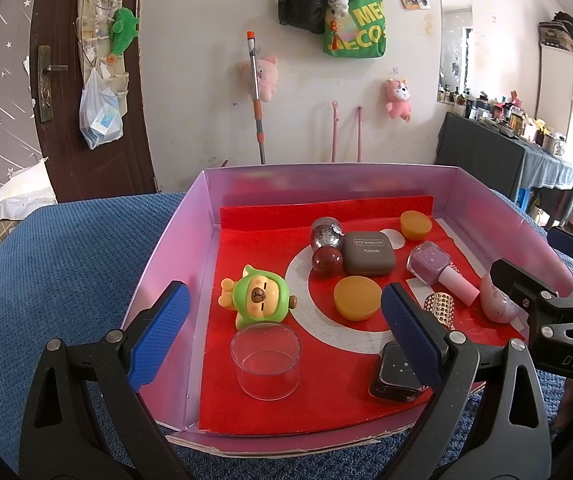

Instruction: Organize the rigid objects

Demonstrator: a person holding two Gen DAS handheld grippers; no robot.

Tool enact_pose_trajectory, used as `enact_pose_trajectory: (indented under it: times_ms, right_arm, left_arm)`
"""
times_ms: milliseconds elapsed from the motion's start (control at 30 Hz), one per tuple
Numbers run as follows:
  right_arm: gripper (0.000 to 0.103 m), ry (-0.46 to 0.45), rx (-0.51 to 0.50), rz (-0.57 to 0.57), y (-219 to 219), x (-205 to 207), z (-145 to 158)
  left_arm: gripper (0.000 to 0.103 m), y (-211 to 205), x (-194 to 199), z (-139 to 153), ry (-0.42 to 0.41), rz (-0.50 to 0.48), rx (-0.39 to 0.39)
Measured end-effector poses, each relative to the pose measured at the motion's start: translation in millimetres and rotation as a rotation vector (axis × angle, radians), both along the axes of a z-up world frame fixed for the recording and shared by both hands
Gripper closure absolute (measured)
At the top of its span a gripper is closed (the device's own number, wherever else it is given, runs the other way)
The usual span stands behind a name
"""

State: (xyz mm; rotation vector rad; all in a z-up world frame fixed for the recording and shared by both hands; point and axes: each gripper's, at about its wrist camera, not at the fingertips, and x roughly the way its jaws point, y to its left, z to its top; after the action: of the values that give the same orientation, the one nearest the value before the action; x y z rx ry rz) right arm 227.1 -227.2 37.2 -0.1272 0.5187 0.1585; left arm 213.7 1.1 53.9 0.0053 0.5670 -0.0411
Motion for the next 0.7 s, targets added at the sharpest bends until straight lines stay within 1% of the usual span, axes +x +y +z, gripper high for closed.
enact_pose_trajectory:
  times_ms: [700]
  right_arm:
    - [0.0,0.0,-0.005,-0.002,-1.6,-0.4,-1.1]
  left_arm:
    - [0.005,0.1,0.4,0.0,0.0,0.0,0.001]
